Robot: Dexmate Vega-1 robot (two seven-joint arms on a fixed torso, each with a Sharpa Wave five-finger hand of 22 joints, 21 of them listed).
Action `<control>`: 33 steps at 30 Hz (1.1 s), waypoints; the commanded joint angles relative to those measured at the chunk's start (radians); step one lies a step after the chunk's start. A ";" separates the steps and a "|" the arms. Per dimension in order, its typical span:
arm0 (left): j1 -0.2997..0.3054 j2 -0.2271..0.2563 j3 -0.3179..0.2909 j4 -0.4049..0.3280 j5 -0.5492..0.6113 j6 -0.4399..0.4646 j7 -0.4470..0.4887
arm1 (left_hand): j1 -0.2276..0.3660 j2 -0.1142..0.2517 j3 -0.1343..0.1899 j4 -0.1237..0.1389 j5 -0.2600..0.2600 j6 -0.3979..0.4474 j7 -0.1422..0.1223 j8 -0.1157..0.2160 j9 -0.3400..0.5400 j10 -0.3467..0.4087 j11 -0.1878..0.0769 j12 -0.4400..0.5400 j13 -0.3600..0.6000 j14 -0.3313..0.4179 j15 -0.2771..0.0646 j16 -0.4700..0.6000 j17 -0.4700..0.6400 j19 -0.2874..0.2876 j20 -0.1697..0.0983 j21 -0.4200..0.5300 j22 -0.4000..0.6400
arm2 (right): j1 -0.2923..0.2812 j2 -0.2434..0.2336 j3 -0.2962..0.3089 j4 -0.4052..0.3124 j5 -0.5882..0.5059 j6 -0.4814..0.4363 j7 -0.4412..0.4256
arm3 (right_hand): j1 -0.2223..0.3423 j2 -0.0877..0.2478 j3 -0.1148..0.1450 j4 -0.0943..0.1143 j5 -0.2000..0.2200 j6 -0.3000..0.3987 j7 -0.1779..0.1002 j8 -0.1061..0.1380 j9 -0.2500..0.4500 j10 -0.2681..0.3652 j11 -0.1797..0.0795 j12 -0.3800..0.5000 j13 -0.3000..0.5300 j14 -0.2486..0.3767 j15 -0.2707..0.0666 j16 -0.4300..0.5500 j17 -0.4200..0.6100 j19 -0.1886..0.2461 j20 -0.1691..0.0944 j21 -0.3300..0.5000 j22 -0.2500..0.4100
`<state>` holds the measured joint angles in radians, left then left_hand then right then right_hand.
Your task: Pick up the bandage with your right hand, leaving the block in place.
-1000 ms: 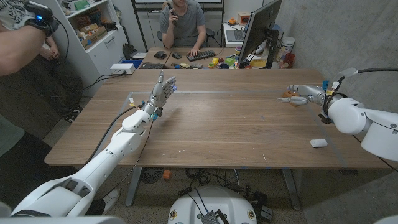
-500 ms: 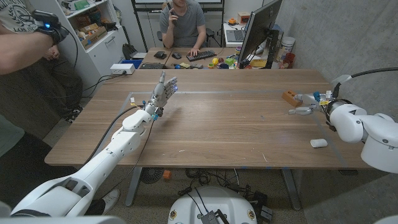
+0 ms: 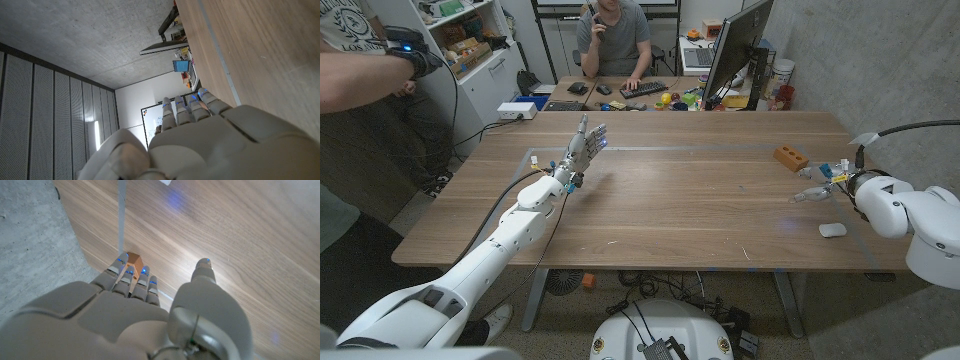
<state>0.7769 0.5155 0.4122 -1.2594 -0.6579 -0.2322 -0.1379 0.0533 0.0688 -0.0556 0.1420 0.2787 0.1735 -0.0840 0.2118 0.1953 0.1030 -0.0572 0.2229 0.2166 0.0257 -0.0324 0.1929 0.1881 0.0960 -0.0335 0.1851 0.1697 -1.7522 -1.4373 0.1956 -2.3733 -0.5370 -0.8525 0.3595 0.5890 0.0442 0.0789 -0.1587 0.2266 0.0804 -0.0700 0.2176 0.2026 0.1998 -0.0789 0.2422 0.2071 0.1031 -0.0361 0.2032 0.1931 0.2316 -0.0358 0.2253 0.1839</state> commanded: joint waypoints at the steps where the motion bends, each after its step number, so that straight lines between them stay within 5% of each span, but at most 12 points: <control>1: 0.005 0.006 0.002 -0.013 0.005 0.012 0.012 | -0.001 0.012 -0.004 0.001 0.009 0.009 0.003 0.006 0.002 0.011 -0.002 0.005 0.001 0.007 -0.056 0.006 0.003 0.009 -0.027 0.007 0.004 | -0.068 0.098 0.083 0.035 -0.213 0.138 0.241 | 0.028 0.001 0.006 -0.008 0.012 -0.009 -0.003 -0.002 0.004 -0.004 -0.011 0.003 0.005 -0.012 -0.115 -0.005 0.004 -0.004 -0.036 -0.004 0.004; 23: 0.002 0.004 0.011 -0.013 0.014 0.010 0.008 | -0.002 0.013 -0.007 0.002 0.010 0.015 0.003 0.006 0.002 0.012 -0.004 0.004 0.001 0.009 -0.055 0.006 0.003 0.010 -0.026 0.007 0.004 | -0.080 0.333 0.084 0.030 -0.497 0.319 0.391 | 0.060 -0.003 0.012 -0.009 0.018 -0.005 -0.010 0.000 0.005 0.002 -0.020 0.007 0.006 -0.017 -0.128 -0.006 0.004 -0.005 -0.043 -0.007 0.004; 33: 0.011 0.012 0.014 -0.029 0.014 0.011 -0.002 | -0.002 0.013 -0.008 0.002 0.011 0.015 0.002 0.005 0.002 0.013 0.000 0.004 0.002 0.010 -0.055 0.006 0.003 0.012 -0.026 0.007 0.004 | -0.061 0.371 0.079 0.056 -0.577 0.395 0.427 | 0.089 -0.003 0.019 -0.012 0.024 0.001 -0.017 0.003 0.006 0.009 -0.031 0.010 0.006 -0.013 -0.140 -0.005 0.003 0.003 -0.056 -0.005 0.004</control>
<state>0.7804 0.5225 0.4230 -1.2768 -0.6457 -0.2216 -0.1326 0.0495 0.0726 -0.0555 0.1420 0.2873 0.1770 -0.0805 0.2119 0.1955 0.1119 -0.0591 0.2228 0.2164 0.0257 -0.0324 0.1929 0.1880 0.1016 -0.0391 0.1851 0.1697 -1.8275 -1.1264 0.2762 -2.3390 -1.0196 -0.5424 0.7403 0.6594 0.0405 0.0889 -0.1685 0.2442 0.0789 -0.0790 0.2176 0.2072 0.2019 -0.1019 0.2422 0.2118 0.0909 -0.0412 0.1996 0.1930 0.2277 -0.0395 0.2205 0.1837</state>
